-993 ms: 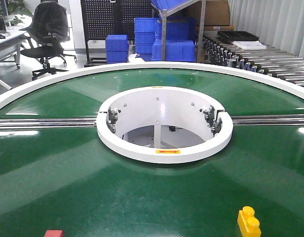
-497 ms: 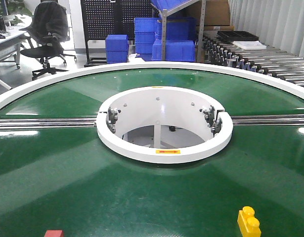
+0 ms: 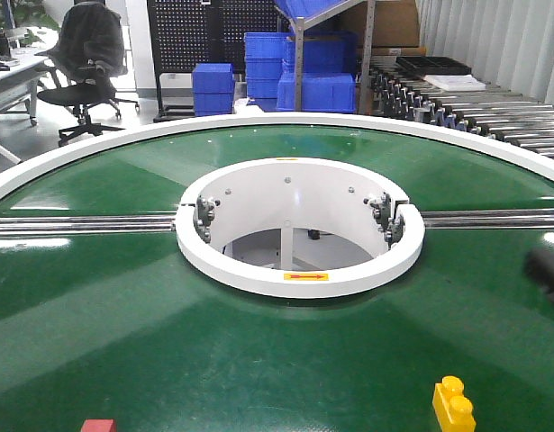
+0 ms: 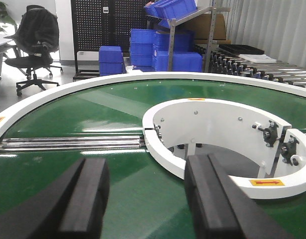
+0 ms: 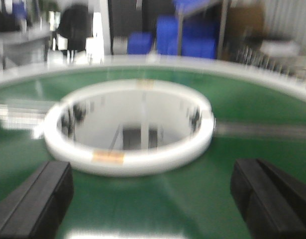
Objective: Pick red and yellow blocks into blue bin
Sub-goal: 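Lower the right gripper onto the yellow brick and close it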
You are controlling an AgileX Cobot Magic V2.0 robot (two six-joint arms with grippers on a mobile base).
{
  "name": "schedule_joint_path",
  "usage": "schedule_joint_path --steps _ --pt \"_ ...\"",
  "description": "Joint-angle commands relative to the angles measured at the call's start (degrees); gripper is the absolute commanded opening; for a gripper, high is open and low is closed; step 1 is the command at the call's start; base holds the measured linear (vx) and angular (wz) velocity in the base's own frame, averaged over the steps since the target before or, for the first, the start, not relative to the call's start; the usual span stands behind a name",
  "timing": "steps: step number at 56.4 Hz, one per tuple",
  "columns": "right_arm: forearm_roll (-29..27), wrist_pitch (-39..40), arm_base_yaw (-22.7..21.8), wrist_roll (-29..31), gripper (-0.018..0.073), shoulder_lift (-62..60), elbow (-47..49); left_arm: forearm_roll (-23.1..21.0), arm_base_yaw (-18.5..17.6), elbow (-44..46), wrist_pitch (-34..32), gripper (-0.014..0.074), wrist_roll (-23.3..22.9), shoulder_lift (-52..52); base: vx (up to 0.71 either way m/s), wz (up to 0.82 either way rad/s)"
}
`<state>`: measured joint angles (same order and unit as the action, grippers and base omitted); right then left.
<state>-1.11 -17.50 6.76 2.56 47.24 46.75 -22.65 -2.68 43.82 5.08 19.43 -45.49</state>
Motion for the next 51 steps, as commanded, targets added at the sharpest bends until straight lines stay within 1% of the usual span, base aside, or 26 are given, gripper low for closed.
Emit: schedule_joint_path --steps 1,7,16,24,38,51 --pt "0.7 -5.7 0.2 -1.0 0.0673 7.2 5.9 -0.6 -0.1 2.0 -4.0 0.0481 -0.5 0.4 0.00 0.00" --pt "1.1 -10.7 0.2 -4.2 0.0643 16.0 11.3 -0.6 -0.1 2.0 -4.0 0.0481 -0.5 0.4 0.00 0.00" --pt "4.0 -20.0 0.2 -4.4 0.0594 28.2 18.7 -0.6 -0.1 2.0 -4.0 0.0481 -0.5 0.4 0.00 0.00" --pt "4.5 -23.8 0.2 -4.7 0.0548 37.6 22.4 -0.6 -0.1 2.0 -4.0 0.0481 -0.5 0.4 0.00 0.00" --pt "8.7 -23.1 0.1 -8.4 0.0538 48.4 23.1 -0.6 -0.1 2.0 -3.9 0.0481 -0.4 0.4 0.00 0.00" --pt "8.6 -17.3 0.1 -10.7 0.0538 55.0 23.3 -0.5 -0.1 2.0 -3.9 0.0481 -0.3 0.4 0.00 0.00"
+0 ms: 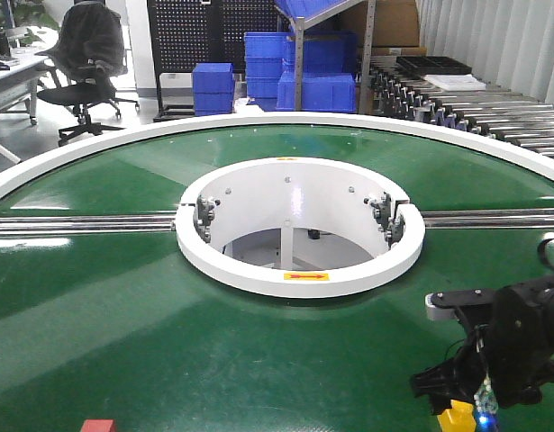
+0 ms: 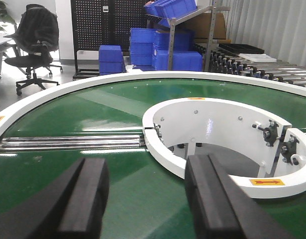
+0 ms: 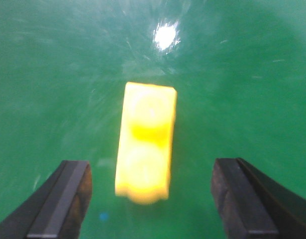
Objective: Pick red and yellow blocks into blue bin
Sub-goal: 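Lower the right gripper onto the yellow brick and close it, then lower the left gripper onto the red cube and close it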
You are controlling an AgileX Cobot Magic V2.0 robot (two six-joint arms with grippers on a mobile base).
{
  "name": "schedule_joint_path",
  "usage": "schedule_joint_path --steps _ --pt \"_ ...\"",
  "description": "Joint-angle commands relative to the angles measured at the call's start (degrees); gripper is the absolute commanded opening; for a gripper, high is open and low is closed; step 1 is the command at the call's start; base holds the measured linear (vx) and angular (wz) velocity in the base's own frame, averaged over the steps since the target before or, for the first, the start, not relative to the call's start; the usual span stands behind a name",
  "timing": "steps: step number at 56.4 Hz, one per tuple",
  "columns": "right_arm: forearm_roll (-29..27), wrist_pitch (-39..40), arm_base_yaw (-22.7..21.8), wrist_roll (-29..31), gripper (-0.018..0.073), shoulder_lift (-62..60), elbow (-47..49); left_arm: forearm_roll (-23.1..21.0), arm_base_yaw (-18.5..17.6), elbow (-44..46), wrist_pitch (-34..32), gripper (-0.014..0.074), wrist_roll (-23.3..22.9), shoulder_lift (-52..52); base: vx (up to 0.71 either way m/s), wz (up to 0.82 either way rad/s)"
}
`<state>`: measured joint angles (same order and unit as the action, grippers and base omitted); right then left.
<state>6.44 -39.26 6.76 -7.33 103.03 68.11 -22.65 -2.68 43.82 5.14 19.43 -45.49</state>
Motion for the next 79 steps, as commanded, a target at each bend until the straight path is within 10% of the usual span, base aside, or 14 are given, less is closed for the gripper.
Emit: schedule_joint_path --steps 1,16,28,57,79 --pt "1.1 5.1 0.1 -1.0 0.0538 -0.2 2.1 -0.5 -0.1 2.0 -4.0 0.0481 -0.3 0.4 0.00 0.00" --pt "1.1 6.5 0.1 -3.4 0.0472 5.9 5.1 -0.5 -0.1 2.0 -3.9 0.0481 -0.3 0.4 0.00 0.00" --pt "1.1 6.7 0.1 -4.1 -0.0016 4.8 5.3 -0.5 -0.1 2.0 -2.2 0.0481 -0.3 0.4 0.00 0.00" --pt "1.4 7.8 0.1 -4.2 -0.0011 -19.6 5.0 -0.6 -0.1 2.0 25.5 0.0481 -0.5 -2.4 0.00 0.00" --pt "1.3 3.8 0.1 -4.2 -0.0011 -25.6 5.0 -0.6 -0.3 2.0 19.0 0.0481 -0.5 -22.2 0.00 0.00"
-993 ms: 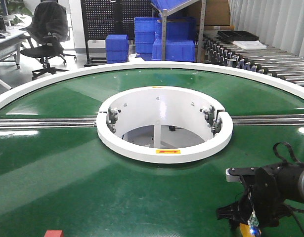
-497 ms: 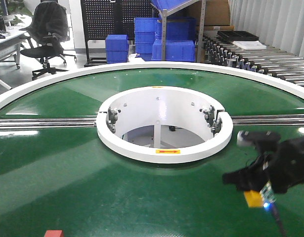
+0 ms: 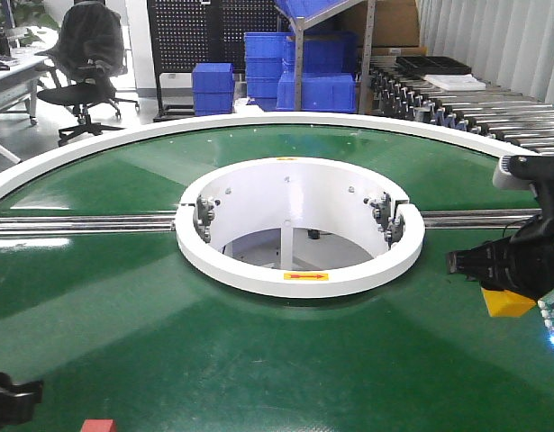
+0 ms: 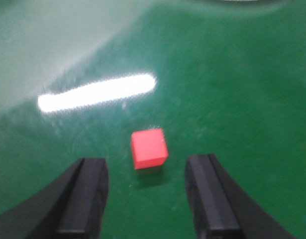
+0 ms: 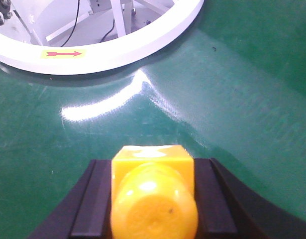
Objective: Pick red and yellow blocks into blue bin
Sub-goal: 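Lower the left gripper onto the red cube and close it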
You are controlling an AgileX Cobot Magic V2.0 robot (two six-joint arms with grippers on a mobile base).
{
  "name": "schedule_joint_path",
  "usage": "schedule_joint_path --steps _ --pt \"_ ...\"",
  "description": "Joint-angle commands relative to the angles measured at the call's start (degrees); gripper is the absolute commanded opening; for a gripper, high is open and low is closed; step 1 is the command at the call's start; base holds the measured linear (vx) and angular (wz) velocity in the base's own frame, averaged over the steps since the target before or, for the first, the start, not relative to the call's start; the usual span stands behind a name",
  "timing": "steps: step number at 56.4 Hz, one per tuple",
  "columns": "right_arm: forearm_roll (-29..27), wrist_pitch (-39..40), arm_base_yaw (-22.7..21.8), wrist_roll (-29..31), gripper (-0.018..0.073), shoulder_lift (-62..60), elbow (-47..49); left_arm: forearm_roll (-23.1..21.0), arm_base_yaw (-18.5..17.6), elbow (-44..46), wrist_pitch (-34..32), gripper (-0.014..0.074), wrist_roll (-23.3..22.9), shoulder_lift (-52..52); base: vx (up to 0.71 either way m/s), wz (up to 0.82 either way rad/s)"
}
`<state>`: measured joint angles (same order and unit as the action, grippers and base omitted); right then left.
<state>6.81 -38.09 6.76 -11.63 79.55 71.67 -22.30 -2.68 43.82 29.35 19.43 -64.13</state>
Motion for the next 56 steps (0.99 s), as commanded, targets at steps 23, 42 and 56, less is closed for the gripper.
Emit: schedule_joint_path --steps 23,42,56 --pt "1.2 1.3 0.1 0.4 -0.0011 -2.1 1.4 -0.4 -5.8 7.7 -8.7 0.0481 -0.1 -23.7 0.00 0.00" --pt "2.1 1.4 0.1 0.4 -0.0011 -2.1 1.4 -0.5 -5.8 7.6 -13.6 0.0482 -0.4 -28.3 0.00 0.00" --pt "2.1 1.4 0.1 0.4 -0.0011 -2.1 1.4 -0.4 -5.8 7.6 -16.7 0.0482 -0.1 -28.3 0.00 0.00"
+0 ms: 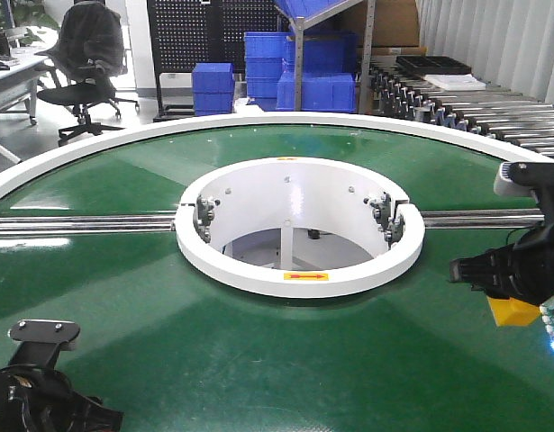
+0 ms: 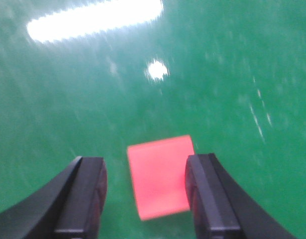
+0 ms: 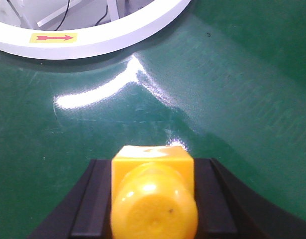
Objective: Pick red and yellow blocks into blue bin
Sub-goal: 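Lower the left gripper onto the red cube and close it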
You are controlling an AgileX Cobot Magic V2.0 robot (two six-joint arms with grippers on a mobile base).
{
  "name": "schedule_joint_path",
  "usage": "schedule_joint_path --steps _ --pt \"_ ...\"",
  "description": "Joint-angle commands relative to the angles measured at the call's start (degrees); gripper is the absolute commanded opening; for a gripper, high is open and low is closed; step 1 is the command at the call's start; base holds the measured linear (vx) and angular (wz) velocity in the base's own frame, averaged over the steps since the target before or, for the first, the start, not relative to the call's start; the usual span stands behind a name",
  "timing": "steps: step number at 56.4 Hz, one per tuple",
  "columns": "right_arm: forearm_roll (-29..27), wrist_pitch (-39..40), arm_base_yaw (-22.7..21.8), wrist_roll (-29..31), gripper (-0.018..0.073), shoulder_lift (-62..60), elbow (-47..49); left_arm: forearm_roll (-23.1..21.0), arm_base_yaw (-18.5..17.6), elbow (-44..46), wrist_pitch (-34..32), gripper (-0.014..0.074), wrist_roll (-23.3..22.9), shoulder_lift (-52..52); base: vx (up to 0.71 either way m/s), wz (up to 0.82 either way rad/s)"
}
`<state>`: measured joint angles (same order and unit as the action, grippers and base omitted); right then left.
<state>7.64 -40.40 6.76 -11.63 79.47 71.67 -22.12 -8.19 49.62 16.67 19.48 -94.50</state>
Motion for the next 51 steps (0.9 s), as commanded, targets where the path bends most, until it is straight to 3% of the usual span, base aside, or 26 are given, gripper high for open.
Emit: schedule_joint_path --steps 1,20,51 --pt "1.3 3.7 0.1 0.4 -0.0011 -2.1 1.4 -0.6 -0.3 1.8 -4.2 0.0482 -0.1 2.1 0.00 0.00" --pt "1.3 3.4 0.1 0.4 -0.0011 -2.1 1.4 -0.7 -3.3 1.8 -6.1 0.0523 0.0 2.1 0.00 0.00" --pt "1.2 2.9 0.1 0.4 -0.0011 -2.1 1.4 -0.5 -3.4 1.8 -5.1 0.0526 -0.2 2.0 0.00 0.00"
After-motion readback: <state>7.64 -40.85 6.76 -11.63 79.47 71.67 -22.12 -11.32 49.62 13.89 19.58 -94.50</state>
